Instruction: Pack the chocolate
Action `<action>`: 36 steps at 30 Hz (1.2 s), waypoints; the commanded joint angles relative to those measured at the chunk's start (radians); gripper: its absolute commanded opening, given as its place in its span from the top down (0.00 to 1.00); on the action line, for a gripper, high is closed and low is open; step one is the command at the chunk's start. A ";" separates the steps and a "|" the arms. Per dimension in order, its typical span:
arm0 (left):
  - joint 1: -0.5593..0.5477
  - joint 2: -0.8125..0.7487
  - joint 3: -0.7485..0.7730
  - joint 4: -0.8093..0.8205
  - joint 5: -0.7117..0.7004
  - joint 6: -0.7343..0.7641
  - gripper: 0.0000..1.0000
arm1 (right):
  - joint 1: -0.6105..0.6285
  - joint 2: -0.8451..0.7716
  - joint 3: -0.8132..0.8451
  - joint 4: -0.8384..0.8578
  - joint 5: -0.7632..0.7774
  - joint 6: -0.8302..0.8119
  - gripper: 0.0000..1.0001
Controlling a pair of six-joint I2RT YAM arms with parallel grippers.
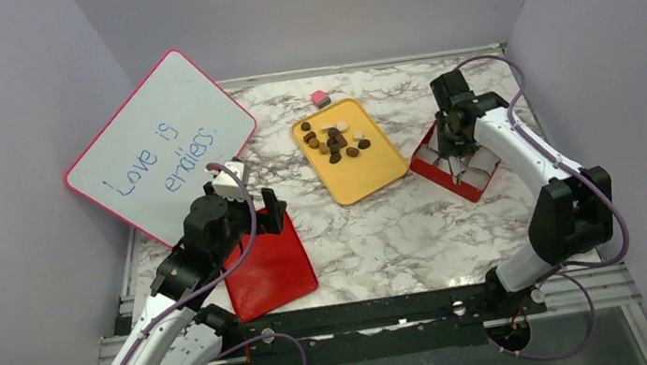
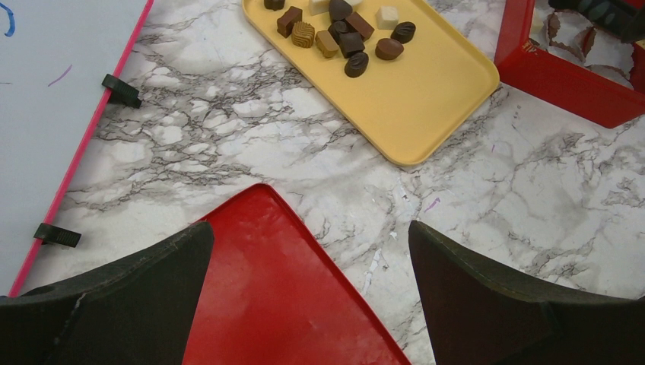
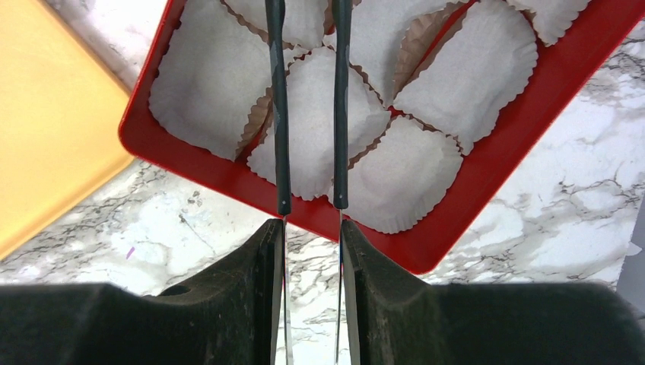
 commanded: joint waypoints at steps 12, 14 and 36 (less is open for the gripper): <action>-0.001 0.009 -0.006 0.009 -0.009 0.005 0.01 | 0.003 -0.207 0.079 0.031 -0.216 -0.073 0.65; -0.001 0.003 -0.006 0.009 -0.010 0.005 0.01 | 0.008 -0.210 0.078 0.036 -0.236 -0.084 0.65; -0.001 -0.012 -0.006 0.004 -0.012 0.005 0.01 | 0.310 -0.017 0.022 0.166 -0.276 -0.155 0.62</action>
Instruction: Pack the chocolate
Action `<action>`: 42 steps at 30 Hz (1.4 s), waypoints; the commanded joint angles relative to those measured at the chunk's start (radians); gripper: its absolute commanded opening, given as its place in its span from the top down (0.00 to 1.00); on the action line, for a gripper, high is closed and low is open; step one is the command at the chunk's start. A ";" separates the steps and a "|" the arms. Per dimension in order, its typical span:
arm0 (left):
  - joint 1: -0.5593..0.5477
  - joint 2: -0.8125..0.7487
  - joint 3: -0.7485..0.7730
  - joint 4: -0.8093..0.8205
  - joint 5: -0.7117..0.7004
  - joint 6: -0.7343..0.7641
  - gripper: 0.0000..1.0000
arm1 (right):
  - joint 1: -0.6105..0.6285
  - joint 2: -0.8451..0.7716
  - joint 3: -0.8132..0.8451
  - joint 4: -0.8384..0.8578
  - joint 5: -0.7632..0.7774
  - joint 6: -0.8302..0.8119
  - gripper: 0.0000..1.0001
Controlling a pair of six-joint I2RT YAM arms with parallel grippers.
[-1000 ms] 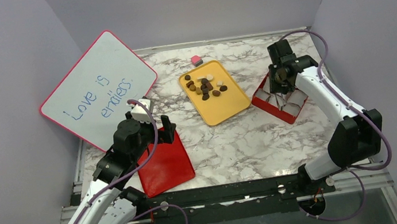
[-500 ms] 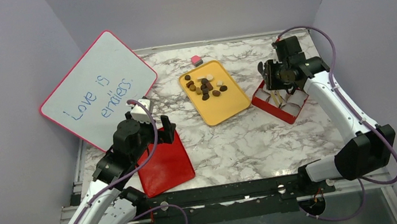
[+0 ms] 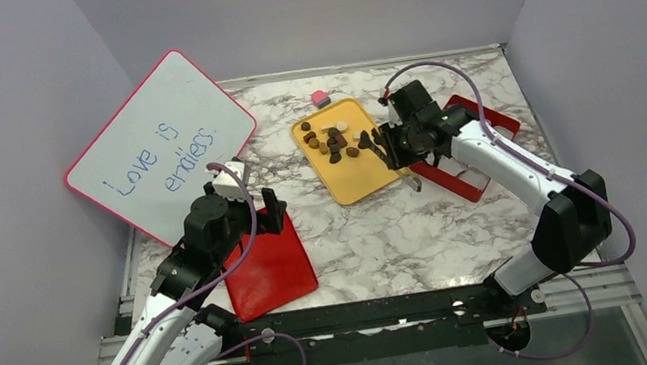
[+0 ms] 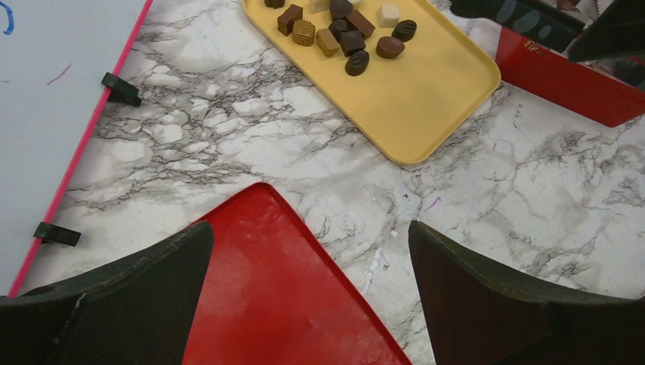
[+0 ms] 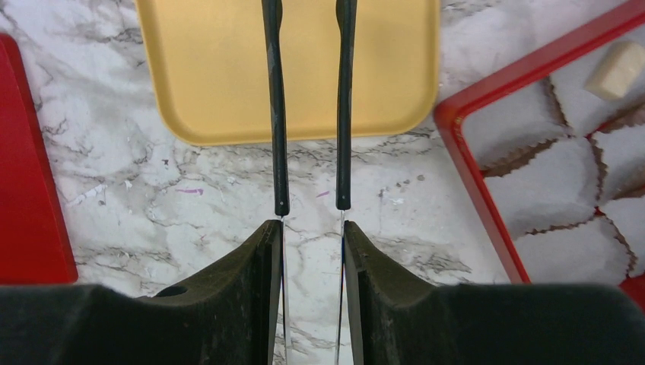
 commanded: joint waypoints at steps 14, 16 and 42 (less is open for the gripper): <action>-0.001 -0.038 -0.004 0.008 -0.006 0.004 0.01 | 0.097 0.220 0.085 0.015 0.150 -0.088 0.60; -0.001 -0.039 -0.004 0.008 -0.006 0.004 0.01 | 0.097 0.232 0.093 0.017 0.138 -0.095 0.60; -0.001 -0.039 -0.007 0.007 -0.029 0.007 0.01 | 0.097 0.401 0.224 0.039 0.097 -0.157 0.60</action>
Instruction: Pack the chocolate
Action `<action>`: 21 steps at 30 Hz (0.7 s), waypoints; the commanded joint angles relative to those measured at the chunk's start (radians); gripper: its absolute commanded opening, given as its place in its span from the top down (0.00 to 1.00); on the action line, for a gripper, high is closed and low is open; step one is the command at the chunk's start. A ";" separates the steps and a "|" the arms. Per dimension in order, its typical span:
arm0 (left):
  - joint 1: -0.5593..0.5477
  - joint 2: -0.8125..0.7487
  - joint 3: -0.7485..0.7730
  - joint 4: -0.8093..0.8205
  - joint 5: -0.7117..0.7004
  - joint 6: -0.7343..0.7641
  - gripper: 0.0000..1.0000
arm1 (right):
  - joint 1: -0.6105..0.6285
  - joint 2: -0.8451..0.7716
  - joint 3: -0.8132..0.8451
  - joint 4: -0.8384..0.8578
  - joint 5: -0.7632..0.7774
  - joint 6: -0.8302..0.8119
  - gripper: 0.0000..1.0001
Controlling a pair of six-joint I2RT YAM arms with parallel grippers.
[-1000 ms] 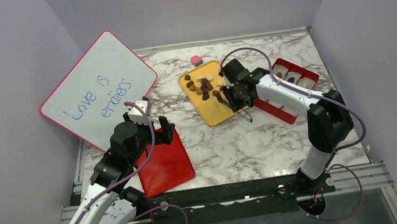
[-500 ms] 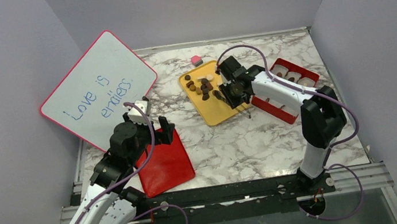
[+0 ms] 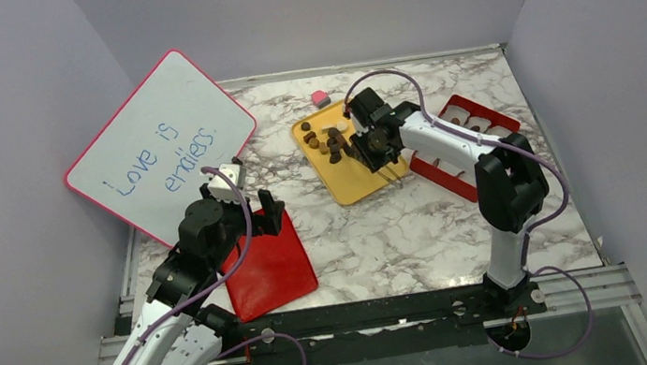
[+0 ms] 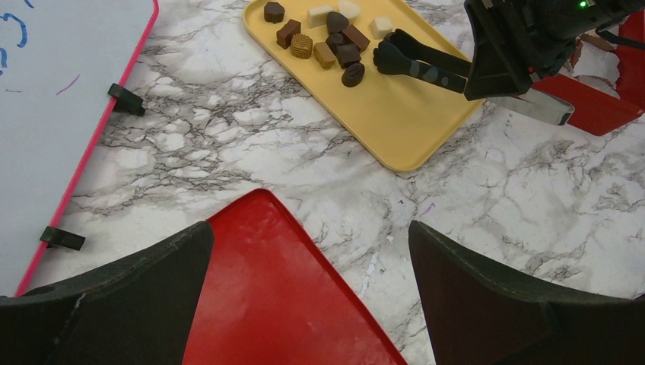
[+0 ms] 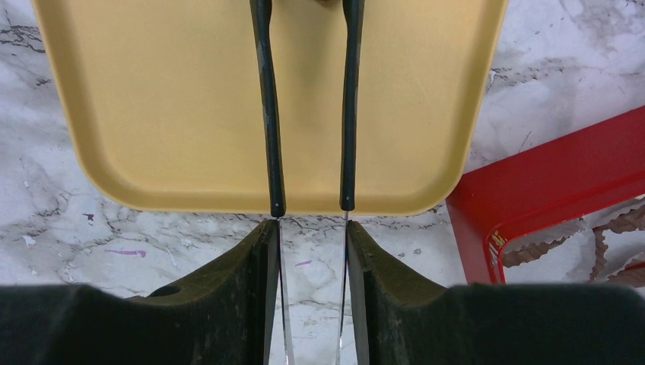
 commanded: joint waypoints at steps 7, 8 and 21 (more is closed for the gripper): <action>-0.001 0.000 -0.007 0.013 -0.029 0.006 0.01 | 0.006 0.019 0.050 -0.013 0.004 0.005 0.71; -0.001 0.002 -0.006 0.013 -0.028 0.006 0.01 | 0.005 0.012 0.043 -0.013 0.005 0.007 0.71; -0.001 0.022 -0.004 0.014 -0.014 0.005 0.01 | 0.006 -0.054 -0.016 -0.033 0.034 0.075 0.78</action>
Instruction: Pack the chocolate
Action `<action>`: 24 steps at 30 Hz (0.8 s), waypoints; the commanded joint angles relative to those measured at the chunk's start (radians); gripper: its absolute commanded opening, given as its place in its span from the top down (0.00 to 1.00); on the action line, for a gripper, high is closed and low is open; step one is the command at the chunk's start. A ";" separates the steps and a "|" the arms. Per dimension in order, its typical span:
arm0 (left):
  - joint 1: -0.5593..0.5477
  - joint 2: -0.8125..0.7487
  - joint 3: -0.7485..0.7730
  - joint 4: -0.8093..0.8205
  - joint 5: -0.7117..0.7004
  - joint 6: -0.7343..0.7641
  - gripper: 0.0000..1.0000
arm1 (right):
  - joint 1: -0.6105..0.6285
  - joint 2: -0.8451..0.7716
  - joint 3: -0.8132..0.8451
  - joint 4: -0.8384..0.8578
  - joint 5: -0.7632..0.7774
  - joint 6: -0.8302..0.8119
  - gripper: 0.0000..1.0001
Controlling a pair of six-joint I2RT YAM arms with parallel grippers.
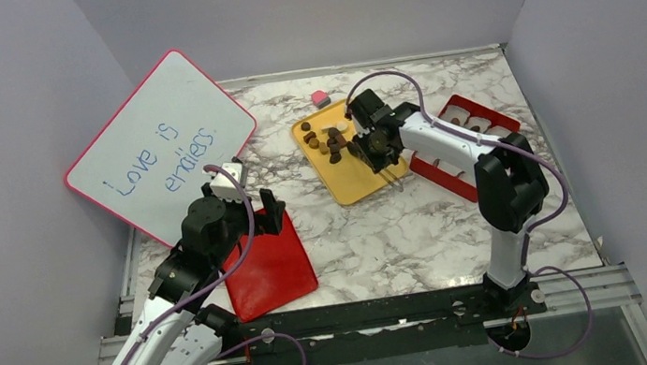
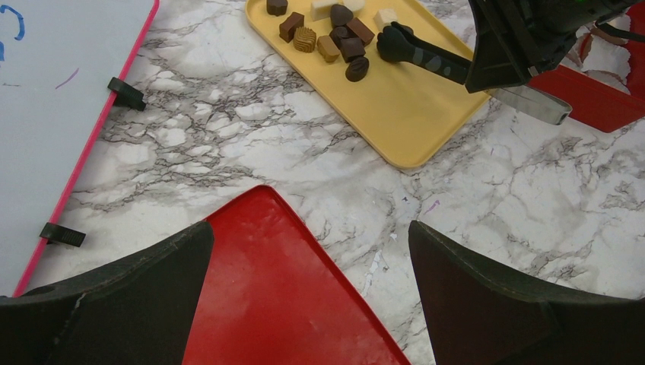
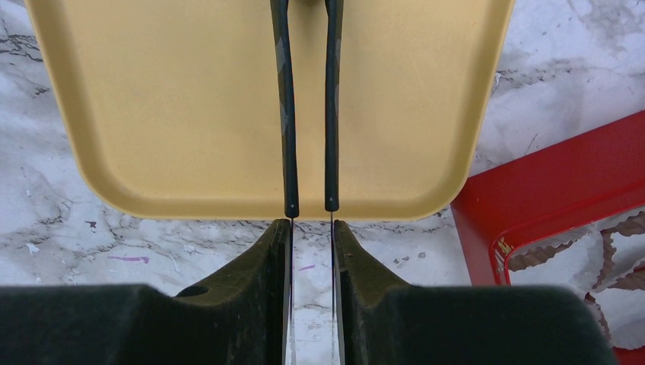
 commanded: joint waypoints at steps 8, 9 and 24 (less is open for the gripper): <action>-0.001 -0.002 -0.006 0.014 -0.006 0.005 0.01 | 0.005 -0.182 -0.035 -0.080 0.028 0.112 0.78; -0.001 -0.002 -0.006 0.014 -0.007 0.004 0.01 | 0.006 -0.200 -0.041 -0.080 0.028 0.116 0.78; -0.001 -0.005 -0.007 0.015 0.005 0.004 0.01 | -0.004 -0.346 -0.066 -0.197 0.205 0.251 0.78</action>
